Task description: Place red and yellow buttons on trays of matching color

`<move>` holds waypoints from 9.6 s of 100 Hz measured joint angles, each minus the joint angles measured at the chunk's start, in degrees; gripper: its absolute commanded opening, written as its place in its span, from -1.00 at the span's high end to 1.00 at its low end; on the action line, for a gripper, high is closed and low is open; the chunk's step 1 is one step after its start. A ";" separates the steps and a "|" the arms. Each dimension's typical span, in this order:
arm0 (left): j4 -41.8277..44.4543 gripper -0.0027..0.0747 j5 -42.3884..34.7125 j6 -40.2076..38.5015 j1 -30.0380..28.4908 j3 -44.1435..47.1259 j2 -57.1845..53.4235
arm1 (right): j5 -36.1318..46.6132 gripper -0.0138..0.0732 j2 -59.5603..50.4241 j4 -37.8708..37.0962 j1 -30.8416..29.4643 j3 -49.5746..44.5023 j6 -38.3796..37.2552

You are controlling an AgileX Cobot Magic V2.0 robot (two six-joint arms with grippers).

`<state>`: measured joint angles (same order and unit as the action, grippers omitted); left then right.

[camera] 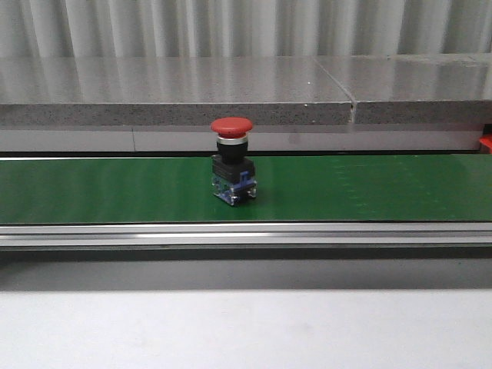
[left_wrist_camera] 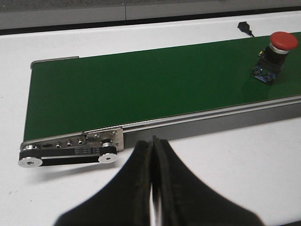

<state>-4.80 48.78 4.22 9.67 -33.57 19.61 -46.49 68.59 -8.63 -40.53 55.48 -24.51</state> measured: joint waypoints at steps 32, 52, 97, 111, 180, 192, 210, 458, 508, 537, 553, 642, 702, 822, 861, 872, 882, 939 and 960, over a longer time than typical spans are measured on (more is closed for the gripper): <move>0.00 0.99 0.00 0.00 0.00 0.00 0.00 | 2.03 0.48 7.85 0.00 0.00 0.00 0.00; 0.00 0.99 0.00 0.00 0.00 0.00 0.00 | 2.17 0.48 13.52 -0.03 0.00 0.00 -0.09; 0.00 0.99 0.00 0.00 0.00 0.00 0.00 | 4.88 -0.11 19.78 0.08 0.00 0.00 -0.09; 0.00 0.99 0.00 0.00 0.00 0.00 0.00 | 5.06 -0.41 19.92 0.08 0.00 0.00 -0.09; 0.00 0.99 0.00 0.00 0.00 0.00 0.00 | 2.74 -0.41 6.63 0.99 0.92 0.00 -0.20; 0.00 0.99 0.00 0.00 0.00 0.00 0.00 | 2.49 -0.41 2.43 1.62 4.28 0.00 -0.20; 0.00 0.99 0.00 0.00 0.00 0.00 0.00 | 1.40 -0.41 -2.20 2.11 12.44 0.00 -0.09; 0.00 0.99 0.00 0.00 0.00 0.00 0.00 | -1.86 0.36 18.01 22.63 43.48 11.69 45.19; 0.00 0.99 0.00 0.00 0.00 0.00 0.00 | 3.19 0.36 12.21 22.40 16.33 11.69 31.02; 0.00 0.99 0.00 0.00 0.00 0.00 0.00 | 8.42 0.36 13.91 22.18 7.93 11.69 21.66; 0.00 0.99 0.00 0.00 0.00 0.00 0.00 | 10.68 0.36 16.72 22.18 7.82 11.69 21.05; 0.00 0.99 0.00 0.00 0.00 0.00 0.00 | 25.93 0.36 30.94 22.64 7.82 11.69 20.80; 0.00 0.99 0.00 0.00 0.00 0.00 0.00 | 27.60 -0.25 34.66 23.57 7.82 11.69 20.80; 0.00 0.99 0.00 0.00 0.00 0.00 0.00 | 19.81 0.84 20.74 23.69 16.02 11.69 27.46; 0.00 0.99 0.00 0.00 0.00 0.00 0.00 | 16.43 0.84 15.81 18.60 29.66 11.69 33.90; 0.00 0.99 0.00 0.00 0.00 0.00 0.00 | 15.33 0.84 14.16 17.38 32.47 11.69 34.00; 0.00 0.99 0.00 0.00 0.00 0.00 0.00 | 14.97 0.84 12.33 17.03 34.32 11.58 34.01; 0.00 0.99 0.00 0.00 0.00 0.00 0.00 | 15.10 0.84 -13.31 18.12 36.79 -3.93 33.78; 0.00 0.99 0.00 0.00 0.00 0.00 0.00 | 15.10 0.84 -27.18 18.12 36.79 -10.65 33.78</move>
<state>-4.80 48.78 4.22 9.67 -33.57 19.61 -31.39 41.41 9.49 -3.74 44.83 9.27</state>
